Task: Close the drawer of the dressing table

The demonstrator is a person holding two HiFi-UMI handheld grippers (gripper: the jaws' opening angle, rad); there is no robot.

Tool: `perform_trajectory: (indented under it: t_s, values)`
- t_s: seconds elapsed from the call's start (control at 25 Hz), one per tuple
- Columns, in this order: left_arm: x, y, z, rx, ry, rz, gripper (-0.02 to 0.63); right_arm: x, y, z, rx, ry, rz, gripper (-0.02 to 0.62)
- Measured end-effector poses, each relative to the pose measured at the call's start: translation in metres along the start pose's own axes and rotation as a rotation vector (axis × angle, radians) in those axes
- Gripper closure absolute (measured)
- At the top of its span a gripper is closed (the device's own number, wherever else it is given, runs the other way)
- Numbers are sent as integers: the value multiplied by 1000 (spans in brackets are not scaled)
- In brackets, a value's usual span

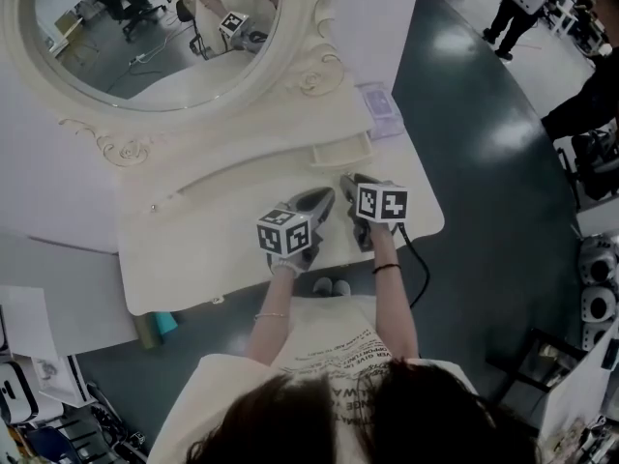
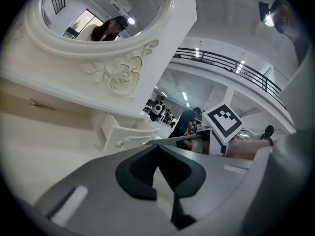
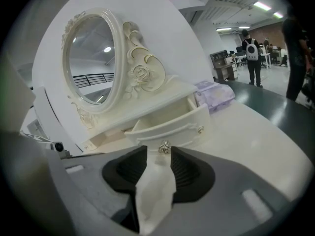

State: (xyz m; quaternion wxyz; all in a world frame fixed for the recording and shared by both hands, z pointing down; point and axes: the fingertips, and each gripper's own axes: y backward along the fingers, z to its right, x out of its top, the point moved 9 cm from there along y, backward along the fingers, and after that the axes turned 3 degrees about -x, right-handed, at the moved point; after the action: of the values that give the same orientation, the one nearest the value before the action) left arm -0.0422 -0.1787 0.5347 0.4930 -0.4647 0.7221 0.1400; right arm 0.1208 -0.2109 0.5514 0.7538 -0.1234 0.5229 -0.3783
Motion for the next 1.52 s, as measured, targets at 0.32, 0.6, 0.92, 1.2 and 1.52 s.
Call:
perform_trajectory:
  t_s: [0.32, 0.6, 0.92, 1.2, 1.52]
  values:
    - [0, -2, -6, 12, 7, -14, 606, 1, -11, 5, -9, -26, -24, 456]
    - [2, 2, -13, 26, 14, -5, 606, 2, -19, 6, -9, -61, -47, 456]
    - [4, 3, -17, 26, 18, -8, 607, 1, -23, 8, -42, -55, -59, 482]
    - [3, 4, -20, 28, 20, -3, 607, 1, -23, 9, -44, -60, -49, 492]
    - [7, 3, -21, 29, 20, 2, 607, 3, -26, 8, -39, -58, -54, 494]
